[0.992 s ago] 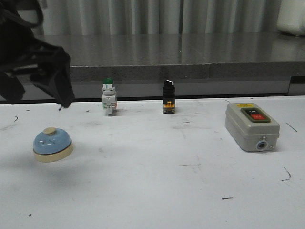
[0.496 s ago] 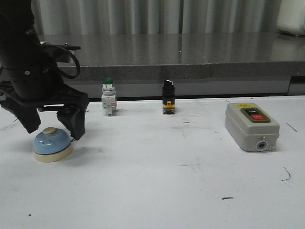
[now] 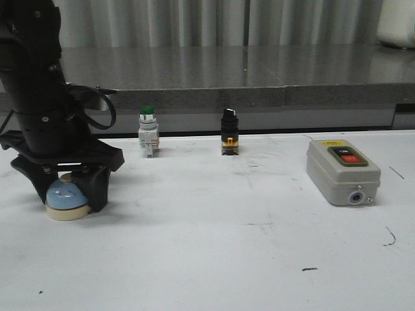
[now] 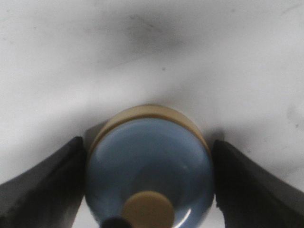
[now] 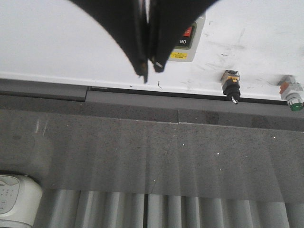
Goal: Place and press bell with both arms
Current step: 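Lower the left gripper over the blue bell and grasp it, then lift the bell with the left gripper and carry it toward the table center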
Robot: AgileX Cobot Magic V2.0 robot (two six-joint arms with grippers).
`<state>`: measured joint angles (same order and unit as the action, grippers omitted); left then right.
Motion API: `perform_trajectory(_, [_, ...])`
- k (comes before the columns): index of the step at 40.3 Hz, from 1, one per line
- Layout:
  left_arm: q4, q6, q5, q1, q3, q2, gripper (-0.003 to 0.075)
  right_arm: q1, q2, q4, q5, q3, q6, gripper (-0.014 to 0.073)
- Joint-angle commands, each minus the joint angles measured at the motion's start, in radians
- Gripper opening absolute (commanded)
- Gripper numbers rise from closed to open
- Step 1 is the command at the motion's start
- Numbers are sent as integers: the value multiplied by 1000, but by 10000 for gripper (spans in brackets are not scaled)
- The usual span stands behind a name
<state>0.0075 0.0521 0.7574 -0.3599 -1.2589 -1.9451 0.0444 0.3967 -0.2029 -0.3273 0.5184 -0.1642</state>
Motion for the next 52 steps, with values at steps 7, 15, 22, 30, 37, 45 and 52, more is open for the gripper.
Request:
perform_trajectory(7, [1,-22,63,-20,-124,50,188,-6,15,-4,76,35,-3,-59])
perform_trajectory(15, [-8,-43,94,-111,-250,29,187,-6,15,-4,76,35,-3,-59])
perform_trajectory(22, [-8,-43,94,-199,-371,-73,187,-6,15,-4,76,35,-3,-59])
perform_trajectory(30, [-8,-43,121,-258,-475,-171,190,-6,15,-4,76,35,-3,-59])
perform_trajectory(37, [-8,-43,145,-269,-498,-192,235,-6,15,-4,76,35,-3,-59])
perform_trajectory(45, [-8,-43,147,-269,-498,-192,502,-6,15,-4,76,35,-3,-59])
perform_trajectory(52, [-8,-43,143,-269,-498,-185,589,-6,15,-4,76,35,-3,-59])
